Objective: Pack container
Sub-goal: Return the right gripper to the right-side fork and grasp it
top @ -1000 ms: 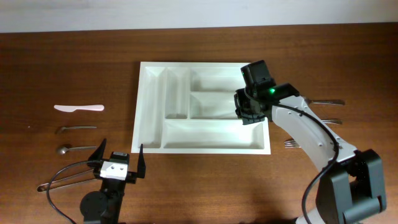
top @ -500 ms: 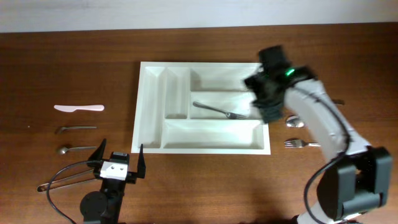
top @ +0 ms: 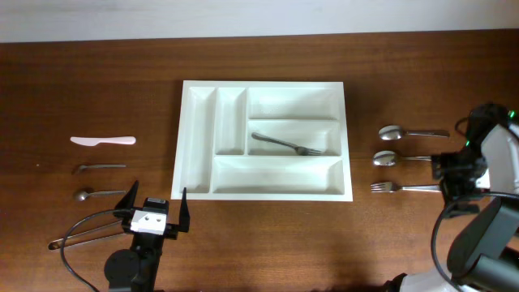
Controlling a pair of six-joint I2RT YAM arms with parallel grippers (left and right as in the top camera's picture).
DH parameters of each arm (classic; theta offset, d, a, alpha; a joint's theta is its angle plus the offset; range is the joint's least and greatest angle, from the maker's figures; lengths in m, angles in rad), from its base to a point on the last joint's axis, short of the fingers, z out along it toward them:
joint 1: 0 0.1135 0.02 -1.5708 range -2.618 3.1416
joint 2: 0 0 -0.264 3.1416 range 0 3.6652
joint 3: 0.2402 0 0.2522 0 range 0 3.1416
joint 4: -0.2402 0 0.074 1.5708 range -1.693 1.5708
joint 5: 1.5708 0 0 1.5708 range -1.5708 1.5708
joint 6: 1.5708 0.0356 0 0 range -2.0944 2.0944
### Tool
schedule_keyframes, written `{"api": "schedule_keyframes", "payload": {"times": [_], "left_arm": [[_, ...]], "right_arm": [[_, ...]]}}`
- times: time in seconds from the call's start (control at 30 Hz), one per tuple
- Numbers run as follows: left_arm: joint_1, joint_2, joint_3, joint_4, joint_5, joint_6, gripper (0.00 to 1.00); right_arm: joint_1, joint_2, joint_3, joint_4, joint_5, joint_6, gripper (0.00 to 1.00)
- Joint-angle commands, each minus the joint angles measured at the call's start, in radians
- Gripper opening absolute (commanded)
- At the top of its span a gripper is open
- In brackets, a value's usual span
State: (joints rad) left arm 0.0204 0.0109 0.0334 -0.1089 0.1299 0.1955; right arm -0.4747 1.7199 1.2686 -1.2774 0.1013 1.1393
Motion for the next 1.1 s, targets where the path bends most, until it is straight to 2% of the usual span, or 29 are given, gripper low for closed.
{"api": "schedule_keyframes", "payload": {"times": [0.0, 0.13, 0.3, 0.53, 1.07], "left_arm": [[0.006, -0.006, -0.006, 0.000, -0.004, 0.016, 0.99], [0.006, -0.006, -0.006, 0.000, -0.004, 0.016, 0.99], [0.006, -0.006, -0.006, 0.000, -0.004, 0.016, 0.99], [0.006, -0.006, -0.006, 0.000, -0.004, 0.016, 0.99], [0.006, -0.006, -0.006, 0.000, -0.004, 0.016, 0.99]], "right_arm": [[0.002, -0.114, -0.124, 0.103, 0.016, -0.108, 0.99], [0.003, -0.118, -0.230, 0.272, 0.011, -0.204, 0.99], [0.003, -0.108, -0.254, 0.356, -0.043, -0.206, 0.99], [0.003, -0.072, -0.254, 0.363, -0.095, -0.039, 0.99], [0.003, 0.062, -0.254, 0.378, -0.097, -0.035, 0.99]]}}
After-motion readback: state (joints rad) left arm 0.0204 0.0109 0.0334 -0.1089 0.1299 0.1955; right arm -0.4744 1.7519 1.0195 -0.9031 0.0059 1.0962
